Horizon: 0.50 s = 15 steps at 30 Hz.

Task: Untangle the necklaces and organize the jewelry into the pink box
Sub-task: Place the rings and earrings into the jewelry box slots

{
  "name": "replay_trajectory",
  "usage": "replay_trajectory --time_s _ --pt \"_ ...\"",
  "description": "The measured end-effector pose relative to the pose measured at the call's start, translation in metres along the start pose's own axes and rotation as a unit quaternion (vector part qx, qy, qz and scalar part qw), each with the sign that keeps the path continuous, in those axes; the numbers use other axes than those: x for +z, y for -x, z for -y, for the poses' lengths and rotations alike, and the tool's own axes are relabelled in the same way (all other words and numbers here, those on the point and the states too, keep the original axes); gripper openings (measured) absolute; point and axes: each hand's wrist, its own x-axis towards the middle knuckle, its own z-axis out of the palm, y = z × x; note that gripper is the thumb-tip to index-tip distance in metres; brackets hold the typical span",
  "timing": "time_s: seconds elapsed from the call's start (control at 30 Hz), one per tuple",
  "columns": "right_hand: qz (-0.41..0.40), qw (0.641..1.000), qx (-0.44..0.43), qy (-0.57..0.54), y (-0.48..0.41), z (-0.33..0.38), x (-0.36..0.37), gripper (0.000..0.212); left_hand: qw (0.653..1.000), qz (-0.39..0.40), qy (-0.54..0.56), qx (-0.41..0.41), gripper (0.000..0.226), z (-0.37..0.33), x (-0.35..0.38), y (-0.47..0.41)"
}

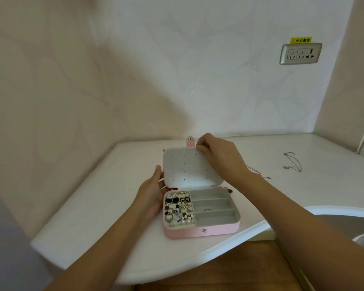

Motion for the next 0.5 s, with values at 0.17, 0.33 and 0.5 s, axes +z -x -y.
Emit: replay_trajectory --time_s 0.17,0.33,0.5 --pt "-0.081 0.985 -0.149 -0.036 0.075 0.003 -0.006 0.028 0.998 0.051 -0.035 0.005 0.025 0.002 -0.003 0.000" --pt "0.005 0.982 -0.183 -0.049 0.128 -0.020 0.014 0.035 0.994 0.051 -0.086 0.053 0.021 0.004 -0.005 0.002" --pt "0.070 0.980 -0.176 -0.052 0.140 -0.025 0.028 0.040 0.991 0.035 -0.104 0.074 0.024 0.008 -0.002 0.003"
